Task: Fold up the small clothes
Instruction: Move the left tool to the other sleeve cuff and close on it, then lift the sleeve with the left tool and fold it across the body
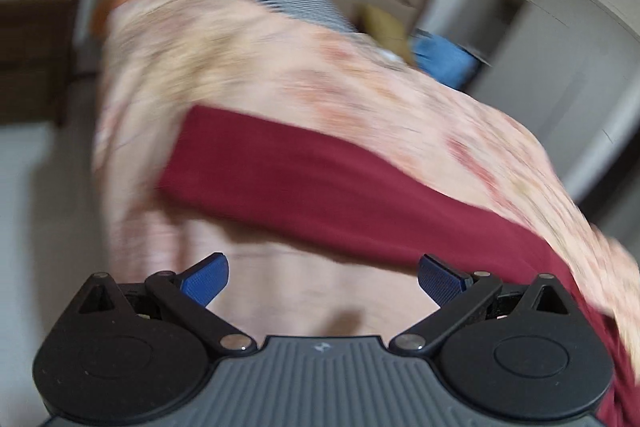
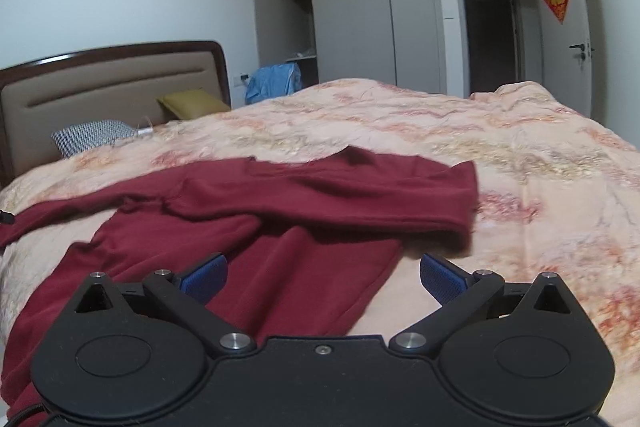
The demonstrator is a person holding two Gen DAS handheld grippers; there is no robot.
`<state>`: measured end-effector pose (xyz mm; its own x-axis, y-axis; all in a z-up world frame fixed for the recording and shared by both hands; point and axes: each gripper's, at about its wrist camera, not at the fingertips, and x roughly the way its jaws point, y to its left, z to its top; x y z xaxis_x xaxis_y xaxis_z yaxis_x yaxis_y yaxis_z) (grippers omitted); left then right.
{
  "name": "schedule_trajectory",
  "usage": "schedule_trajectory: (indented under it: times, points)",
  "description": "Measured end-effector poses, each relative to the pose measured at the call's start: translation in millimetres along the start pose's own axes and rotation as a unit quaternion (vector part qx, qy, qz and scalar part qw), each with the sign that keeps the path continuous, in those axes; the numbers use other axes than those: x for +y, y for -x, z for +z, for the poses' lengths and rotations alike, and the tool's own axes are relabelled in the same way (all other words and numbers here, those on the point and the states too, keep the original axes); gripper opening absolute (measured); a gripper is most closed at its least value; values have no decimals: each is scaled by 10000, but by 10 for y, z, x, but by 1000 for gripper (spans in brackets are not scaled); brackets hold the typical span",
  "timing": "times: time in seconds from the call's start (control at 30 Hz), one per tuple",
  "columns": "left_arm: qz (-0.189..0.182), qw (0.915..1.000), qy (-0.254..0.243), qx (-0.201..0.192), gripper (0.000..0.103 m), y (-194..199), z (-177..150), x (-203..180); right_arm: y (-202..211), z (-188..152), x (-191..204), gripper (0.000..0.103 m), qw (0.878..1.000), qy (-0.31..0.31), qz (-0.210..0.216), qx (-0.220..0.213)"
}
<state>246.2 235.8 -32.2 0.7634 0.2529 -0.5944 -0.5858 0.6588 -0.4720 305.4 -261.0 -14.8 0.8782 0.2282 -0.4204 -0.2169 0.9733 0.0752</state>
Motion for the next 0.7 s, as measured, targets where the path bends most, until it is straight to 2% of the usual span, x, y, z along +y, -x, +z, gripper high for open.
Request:
schedule_trajectory:
  times: [0.13,0.23,0.33,0.4,0.5,0.57,0.63,0.7]
  points:
    - [-100,9964,836,-34,103,-155,77,314,-98,-57,37,102,9998,-67,-47,191]
    - [-67,9925,1206,-169,101,-220,98,445,-184,-94,40,102,9992,-80,-149,361]
    - [-26,9885,1464,-378,94,-243,136,492,-227,-134,61,102,9988,-23,-235,440]
    - [110,9860,1591,-483,84,-228,164,530,-232,-146,78,102,9987,28,-261,441]
    - [113,9794,1899,-671,57,-213,173,584,-241,-155,82,102,9985,61,-281,456]
    - [136,9762,2012,-798,22,-202,194,610,-241,-155,80,102,9986,62,-279,455]
    - [144,9753,1987,-957,9,-183,241,612,-241,-157,79,102,9986,48,-271,450]
    - [45,9768,1817,-1136,7,-145,323,566,-241,-157,76,102,9987,28,-259,445]
